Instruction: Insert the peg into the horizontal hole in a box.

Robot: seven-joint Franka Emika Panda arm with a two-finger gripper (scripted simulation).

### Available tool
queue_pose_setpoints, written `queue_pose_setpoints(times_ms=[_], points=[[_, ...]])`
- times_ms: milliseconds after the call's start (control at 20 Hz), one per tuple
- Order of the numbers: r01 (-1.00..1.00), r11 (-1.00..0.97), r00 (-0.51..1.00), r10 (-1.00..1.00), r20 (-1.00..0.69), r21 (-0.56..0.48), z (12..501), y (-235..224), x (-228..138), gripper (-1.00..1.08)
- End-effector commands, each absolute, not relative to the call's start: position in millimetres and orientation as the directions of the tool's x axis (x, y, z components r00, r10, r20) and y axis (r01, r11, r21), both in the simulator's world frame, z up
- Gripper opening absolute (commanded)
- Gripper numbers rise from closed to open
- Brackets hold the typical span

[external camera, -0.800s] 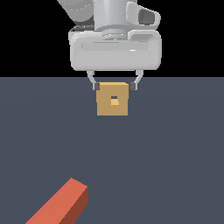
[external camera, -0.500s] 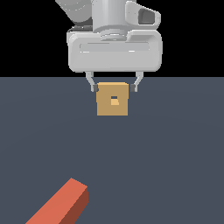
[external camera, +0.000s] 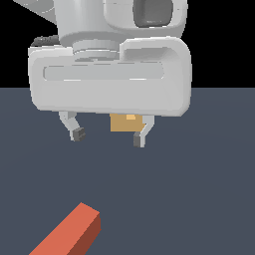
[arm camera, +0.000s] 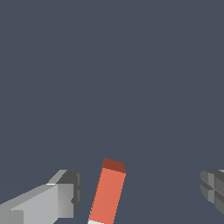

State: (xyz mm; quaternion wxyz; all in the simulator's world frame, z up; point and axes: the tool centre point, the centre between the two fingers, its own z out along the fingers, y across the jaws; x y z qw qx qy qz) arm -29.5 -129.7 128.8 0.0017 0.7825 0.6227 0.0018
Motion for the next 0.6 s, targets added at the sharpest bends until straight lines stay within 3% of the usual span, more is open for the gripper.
queue_pose_setpoints(times_ms=[0, 250, 550], points=[[0.957, -0.290, 0.290, 0.957, -0.001, 0.004, 113, -171, -49, 1.00], [0.920, -0.391, 0.391, 0.920, -0.002, 0.002, 87, -233, -84, 1.00], [0.892, -0.453, 0.453, 0.892, -0.002, 0.001, 70, -270, -109, 1.00]])
